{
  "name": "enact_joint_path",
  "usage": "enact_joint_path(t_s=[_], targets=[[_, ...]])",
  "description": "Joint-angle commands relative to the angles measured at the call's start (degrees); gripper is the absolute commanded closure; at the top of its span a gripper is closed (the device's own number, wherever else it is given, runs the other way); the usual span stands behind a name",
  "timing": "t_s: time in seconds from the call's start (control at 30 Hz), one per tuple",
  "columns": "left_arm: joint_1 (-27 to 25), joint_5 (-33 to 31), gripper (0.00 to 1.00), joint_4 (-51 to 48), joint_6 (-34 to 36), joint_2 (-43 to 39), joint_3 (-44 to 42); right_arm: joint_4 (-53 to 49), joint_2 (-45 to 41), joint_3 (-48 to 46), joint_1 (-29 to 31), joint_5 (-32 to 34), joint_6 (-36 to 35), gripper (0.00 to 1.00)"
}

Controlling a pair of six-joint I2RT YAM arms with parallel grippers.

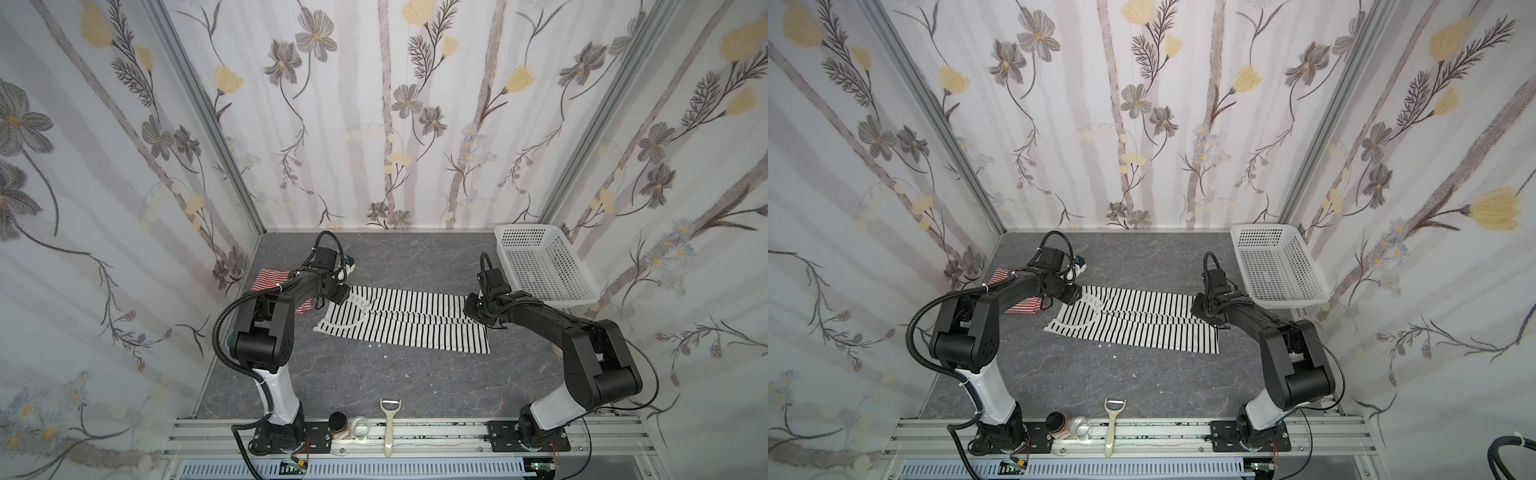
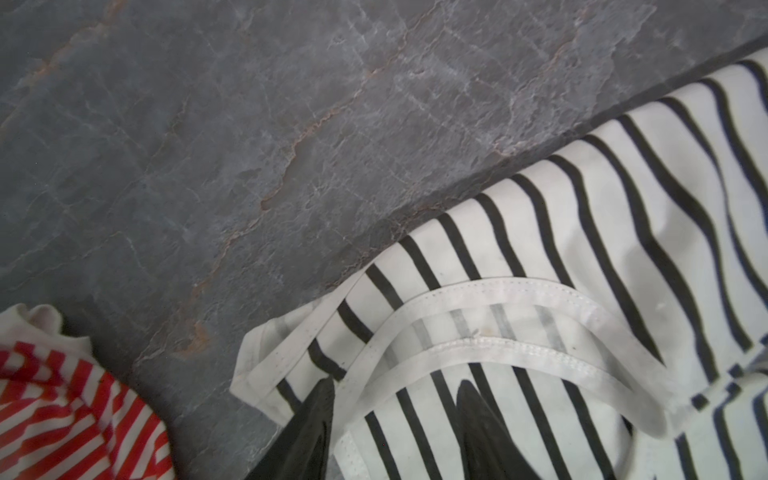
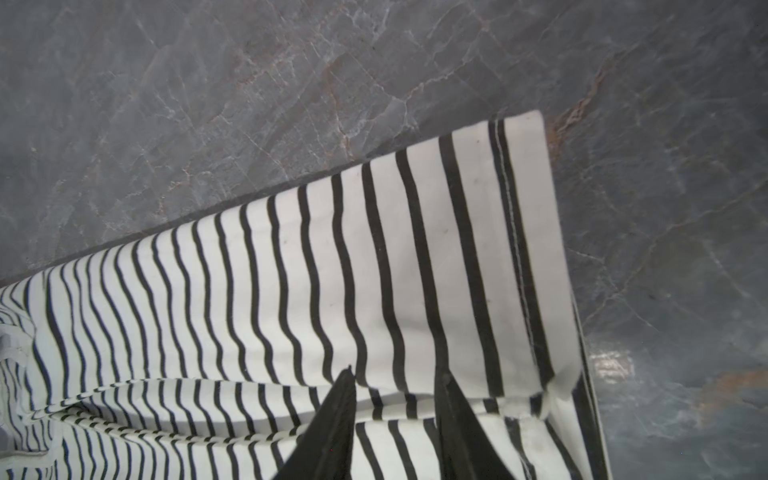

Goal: Fold and stack the tank tops

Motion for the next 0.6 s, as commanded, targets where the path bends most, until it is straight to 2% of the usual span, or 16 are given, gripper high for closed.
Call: enact_joint_path(t_s=[0.0,0.23,0.57], targets=[[1.3,-2.9,0.50,1.5,-1.1,1.0,1.1,4.5,2.3,0.1,0.4,-0.1,1.9,0.66],[2.0,-3.4,0.50,1.7,-0.4,6.0,4.7,4.9,3.9,-1.3,0.5,-0.3,2.4,0.66],[-1.8,-14.2,0.50,1.6,5.2,16.6,16.6,6.2,1.1,-6.8,1.6,0.3,4.3,0.66]])
